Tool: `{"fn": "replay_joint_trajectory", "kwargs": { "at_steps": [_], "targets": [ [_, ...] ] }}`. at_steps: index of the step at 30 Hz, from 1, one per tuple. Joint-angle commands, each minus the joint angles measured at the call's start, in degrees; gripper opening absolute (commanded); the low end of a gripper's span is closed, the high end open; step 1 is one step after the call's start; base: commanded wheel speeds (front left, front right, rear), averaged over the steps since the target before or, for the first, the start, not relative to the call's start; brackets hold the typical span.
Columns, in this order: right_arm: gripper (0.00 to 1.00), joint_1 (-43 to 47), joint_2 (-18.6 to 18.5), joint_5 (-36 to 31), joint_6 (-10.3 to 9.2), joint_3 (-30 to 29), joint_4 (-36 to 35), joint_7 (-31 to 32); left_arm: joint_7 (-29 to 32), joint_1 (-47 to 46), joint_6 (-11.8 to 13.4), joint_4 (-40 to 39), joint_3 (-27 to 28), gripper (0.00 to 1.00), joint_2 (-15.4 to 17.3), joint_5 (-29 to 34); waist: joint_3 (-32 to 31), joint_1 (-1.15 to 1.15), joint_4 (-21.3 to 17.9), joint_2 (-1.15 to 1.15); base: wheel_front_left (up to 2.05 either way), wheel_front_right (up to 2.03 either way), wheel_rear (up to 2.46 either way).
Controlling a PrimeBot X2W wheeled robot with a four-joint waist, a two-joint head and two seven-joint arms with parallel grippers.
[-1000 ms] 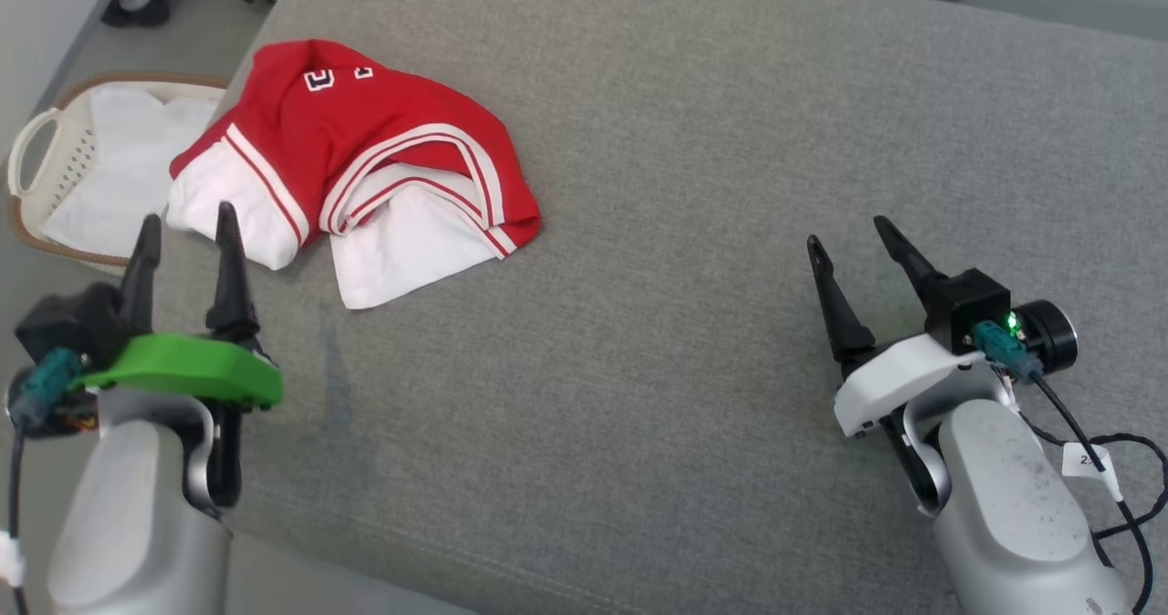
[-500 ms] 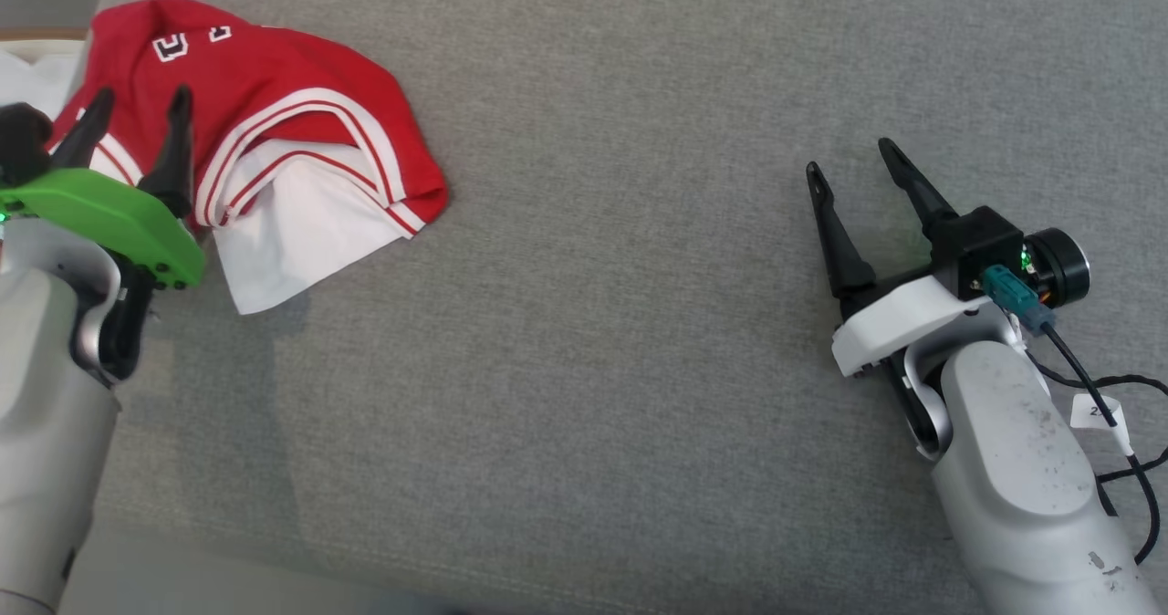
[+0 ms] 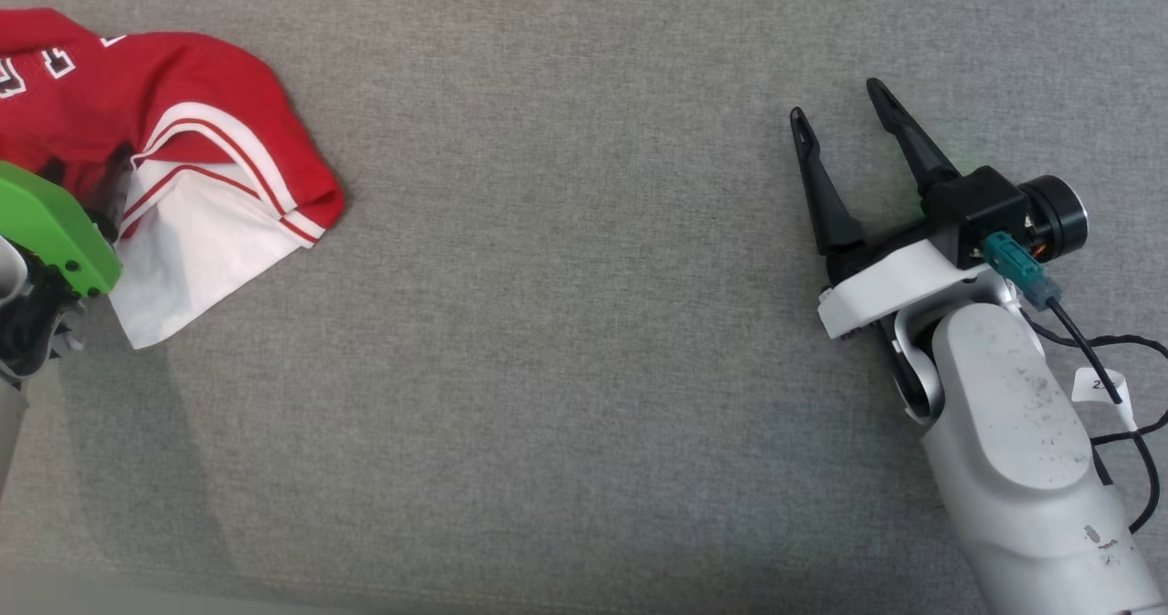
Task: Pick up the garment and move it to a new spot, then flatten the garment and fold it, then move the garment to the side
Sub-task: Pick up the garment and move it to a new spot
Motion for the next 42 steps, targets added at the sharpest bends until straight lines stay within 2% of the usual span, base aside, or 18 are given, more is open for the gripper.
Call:
{"fn": "replay_joint_trajectory", "kwargs": {
  "at_steps": [1, 2, 3, 4, 5, 6, 10, 13, 25, 33, 42],
  "targets": [
    [1.0, 0.5, -0.6, -0.2, -0.1, -0.4, 0.9, 0.0, 1.2, -0.3, 0.1, 1.0, -1.0, 1.0, -0.2, -0.7, 0.7, 0.0, -0.8, 0.0, 0.0, 0.0, 0.0],
    [1.0, 0.5, -0.6, -0.3, -0.1, -0.5, 0.9, 0.0, 1.5, -0.3, 0.1, 1.4, -1.6, 0.96, -0.3, -0.9, 0.8, 0.0, -0.9, 0.0, 0.0, 0.0, 0.0],
    [1.0, 0.5, -0.6, -0.3, -0.1, -0.6, 0.9, 0.0, 1.3, -0.4, 0.1, 1.5, -1.9, 0.87, -0.4, -1.1, 0.9, 0.0, -0.9, 0.0, 0.0, 0.0, 0.0],
    [1.0, 0.6, -0.6, -0.4, -0.1, -0.7, 0.9, 0.0, 1.2, -0.5, 0.1, 1.7, -2.4, 0.46, -0.6, -1.3, 0.9, 0.0, -1.0, 0.0, 0.0, 0.0, 0.0],
    [1.0, 0.6, -0.7, -0.5, -0.1, -0.8, 0.9, 0.0, 1.1, -0.6, 0.1, 1.8, -3.0, 0.19, -0.6, -1.4, 0.9, 0.0, -1.0, 0.0, 0.0, 0.0, 0.0],
    [1.0, 0.7, -0.7, -0.6, -0.1, -1.0, 0.9, 0.0, 0.8, -0.7, 0.1, 1.9, -3.4, 0.0, -0.7, -1.7, 0.9, 0.0, -1.0, 0.0, 0.0, 0.0, 0.0],
    [1.0, 0.9, -0.7, -0.4, -0.1, -1.5, 1.1, 0.0, -1.5, -1.5, 0.1, 2.0, -4.8, 0.0, -0.5, -1.5, 0.2, 0.0, -0.9, 0.0, 0.0, 0.0, 0.0],
    [1.0, 1.2, -0.6, 0.0, -0.1, -1.7, 1.2, 0.0, -7.2, -3.4, 0.1, 1.7, -4.2, 0.0, -0.5, -1.6, -1.0, 0.0, -0.8, 0.0, 0.0, 0.0, 0.0],
    [1.0, 3.6, -0.5, 3.3, -0.09, -1.5, 1.5, 0.0, -19.3, -7.4, 0.1, -4.8, -11.3, 0.0, 1.0, 1.7, -7.4, 0.0, -2.3, 0.0, 0.0, 0.0, 0.0],
    [1.0, 5.5, -0.5, 5.8, -0.09, -0.6, 1.7, 0.0, -23.1, -8.9, 0.1, -8.9, -14.9, 0.0, -3.2, 3.3, -11.3, 0.0, -6.6, 0.0, 0.0, 0.0, 0.0],
    [1.0, 7.1, -0.4, 7.9, -0.09, 0.4, 1.6, 0.0, -24.1, -6.3, 0.1, -12.3, -19.3, 0.0, -11.0, 4.2, -13.8, 0.0, -14.4, 0.0, 0.0, 0.0, 0.0]
  ]
}}
